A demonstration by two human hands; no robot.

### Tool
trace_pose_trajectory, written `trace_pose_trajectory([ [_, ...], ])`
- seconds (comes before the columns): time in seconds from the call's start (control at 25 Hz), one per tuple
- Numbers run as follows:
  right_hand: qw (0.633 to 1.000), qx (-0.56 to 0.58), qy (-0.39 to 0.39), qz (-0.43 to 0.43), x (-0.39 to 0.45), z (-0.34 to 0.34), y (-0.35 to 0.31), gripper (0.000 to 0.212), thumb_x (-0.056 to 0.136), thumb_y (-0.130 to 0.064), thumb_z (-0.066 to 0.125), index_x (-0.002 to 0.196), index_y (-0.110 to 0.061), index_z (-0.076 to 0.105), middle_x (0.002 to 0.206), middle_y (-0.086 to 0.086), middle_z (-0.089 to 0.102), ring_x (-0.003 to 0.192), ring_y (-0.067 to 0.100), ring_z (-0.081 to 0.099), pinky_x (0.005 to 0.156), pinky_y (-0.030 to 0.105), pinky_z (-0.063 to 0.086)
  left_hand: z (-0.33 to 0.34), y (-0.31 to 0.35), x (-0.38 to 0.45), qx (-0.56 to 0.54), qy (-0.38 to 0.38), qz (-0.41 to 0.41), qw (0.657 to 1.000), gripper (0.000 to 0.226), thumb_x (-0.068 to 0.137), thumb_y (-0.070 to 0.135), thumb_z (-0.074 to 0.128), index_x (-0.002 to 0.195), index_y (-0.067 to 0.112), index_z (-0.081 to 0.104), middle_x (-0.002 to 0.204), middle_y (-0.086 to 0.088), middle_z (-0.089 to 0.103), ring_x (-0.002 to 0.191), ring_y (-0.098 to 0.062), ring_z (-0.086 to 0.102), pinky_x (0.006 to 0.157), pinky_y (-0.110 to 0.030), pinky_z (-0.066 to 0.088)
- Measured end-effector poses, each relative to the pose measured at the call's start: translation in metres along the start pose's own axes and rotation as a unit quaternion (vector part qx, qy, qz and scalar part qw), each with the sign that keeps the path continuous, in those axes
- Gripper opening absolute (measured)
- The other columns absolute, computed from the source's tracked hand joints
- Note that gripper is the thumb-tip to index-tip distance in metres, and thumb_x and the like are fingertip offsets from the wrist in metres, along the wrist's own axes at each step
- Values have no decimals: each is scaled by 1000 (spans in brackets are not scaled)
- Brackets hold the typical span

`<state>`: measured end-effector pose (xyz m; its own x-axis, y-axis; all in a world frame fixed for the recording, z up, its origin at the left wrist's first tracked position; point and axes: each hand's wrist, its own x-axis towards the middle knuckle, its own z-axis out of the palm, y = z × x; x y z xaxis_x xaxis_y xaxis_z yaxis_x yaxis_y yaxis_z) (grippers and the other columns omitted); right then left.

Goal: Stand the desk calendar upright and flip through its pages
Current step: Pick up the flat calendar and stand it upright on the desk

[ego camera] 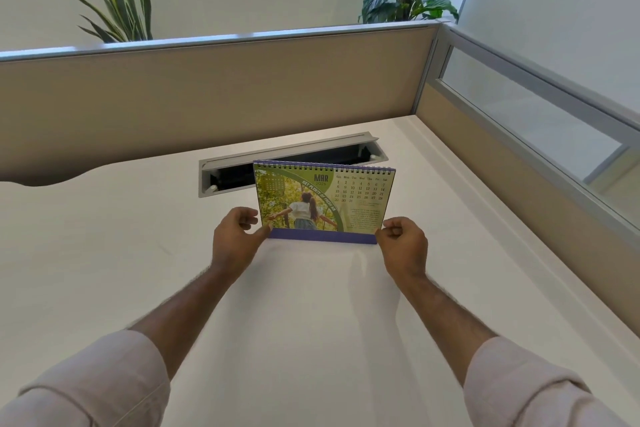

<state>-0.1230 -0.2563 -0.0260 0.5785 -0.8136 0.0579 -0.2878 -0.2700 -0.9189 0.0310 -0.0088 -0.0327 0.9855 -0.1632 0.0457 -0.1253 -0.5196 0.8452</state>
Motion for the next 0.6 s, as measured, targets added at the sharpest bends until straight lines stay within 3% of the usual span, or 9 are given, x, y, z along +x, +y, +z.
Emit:
trace_pose_trajectory([
  [0.2,998,36,-9,48,-5,2,-2,17,75,-8,79,86,-9,65,74,5,68,66,17,61,63,25,50,0,5,-4,27,-1,-25,999,31,79,39,81,101,20,69,87,9,69,78,-7,63,61,-20,45],
  [0.44,997,50,-15,54,-10,-3,-7,21,78,-14,79,67,-3,64,65,2,67,61,15,60,55,19,45,-6,12,-14,10,16,-44,999,25,77,36,83,63,27,65,66,10,68,64,-15,62,53,-26,46],
  [0.6,999,30,-30,20,-14,-10,-10,23,83,-12,74,66,1,65,65,8,67,61,19,58,55,22,47,-14,16,-17,19,5,-27,999,18,79,33,82,75,16,76,65,14,66,64,-10,62,56,-24,47],
])
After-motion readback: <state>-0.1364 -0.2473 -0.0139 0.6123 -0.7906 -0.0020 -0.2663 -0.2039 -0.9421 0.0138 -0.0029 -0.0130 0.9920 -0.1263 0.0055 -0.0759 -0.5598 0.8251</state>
